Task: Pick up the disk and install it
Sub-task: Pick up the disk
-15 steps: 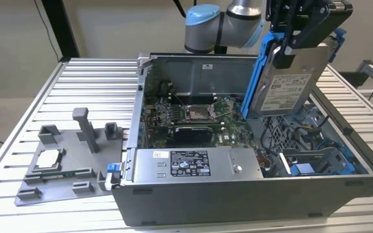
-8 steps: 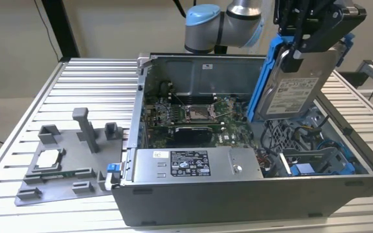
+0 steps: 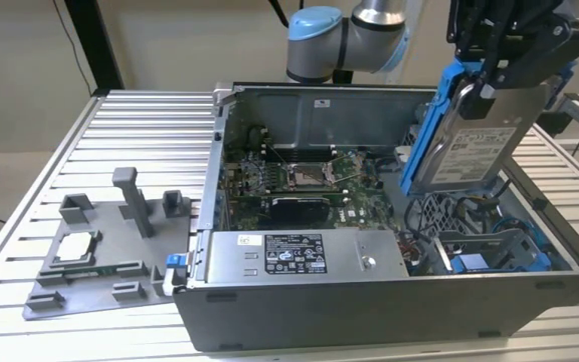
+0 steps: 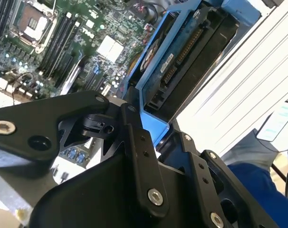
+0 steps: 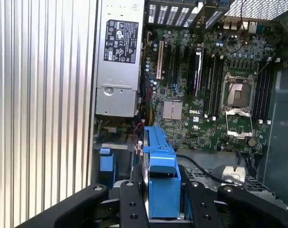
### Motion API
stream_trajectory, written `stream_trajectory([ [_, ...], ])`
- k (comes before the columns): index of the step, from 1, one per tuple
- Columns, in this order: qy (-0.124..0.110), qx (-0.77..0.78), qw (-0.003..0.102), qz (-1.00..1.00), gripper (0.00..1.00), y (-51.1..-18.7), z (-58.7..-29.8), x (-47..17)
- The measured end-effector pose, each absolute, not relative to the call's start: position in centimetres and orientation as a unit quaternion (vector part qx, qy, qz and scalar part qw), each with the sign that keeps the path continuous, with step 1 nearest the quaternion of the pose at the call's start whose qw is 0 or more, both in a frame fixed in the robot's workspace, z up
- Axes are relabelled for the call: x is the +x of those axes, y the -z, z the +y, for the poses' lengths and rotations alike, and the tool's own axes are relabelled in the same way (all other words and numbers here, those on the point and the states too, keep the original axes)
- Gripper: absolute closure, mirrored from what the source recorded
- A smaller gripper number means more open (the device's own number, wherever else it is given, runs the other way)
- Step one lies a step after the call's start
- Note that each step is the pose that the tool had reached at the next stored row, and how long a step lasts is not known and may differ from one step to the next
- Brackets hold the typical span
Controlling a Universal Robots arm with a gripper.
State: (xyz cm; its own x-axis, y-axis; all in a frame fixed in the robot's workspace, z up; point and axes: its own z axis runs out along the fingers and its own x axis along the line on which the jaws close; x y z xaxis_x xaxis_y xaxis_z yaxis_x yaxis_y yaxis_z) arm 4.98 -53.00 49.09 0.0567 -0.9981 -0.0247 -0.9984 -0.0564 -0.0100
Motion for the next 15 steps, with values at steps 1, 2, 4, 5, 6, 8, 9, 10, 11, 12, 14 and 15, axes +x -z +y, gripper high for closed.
stream_trajectory([
  [1,-0.006,-0.727,0.012,0.687,1.0,-49.1,-53.2,5.2],
  [2,-0.006,-0.727,0.012,0.687,1.0,-49.1,-53.4,5.4],
  [4,-0.006,-0.727,0.011,0.687,1.0,-49.1,-53.8,5.8],
  [5,-0.007,-0.727,0.011,0.687,1.0,-49.1,-54.0,6.0],
  [6,-0.007,-0.727,0.011,0.687,1.0,-49.1,-54.2,6.2],
  [8,-0.007,-0.727,0.011,0.687,1.0,-49.1,-54.5,6.7],
  [9,-0.007,-0.727,0.011,0.687,1.0,-49.1,-54.7,7.0],
  [10,-0.007,-0.727,0.011,0.687,1.0,-49.1,-54.9,7.2],
  [11,-0.007,-0.727,0.011,0.687,1.0,-49.1,-55.0,7.5],
  [12,-0.007,-0.727,0.011,0.687,1.0,-49.1,-55.2,7.8],
  [14,-0.007,-0.727,0.011,0.687,1.0,-49.0,-55.6,8.3],
  [15,-0.007,-0.727,0.011,0.687,1.0,-49.0,-55.7,8.6],
])
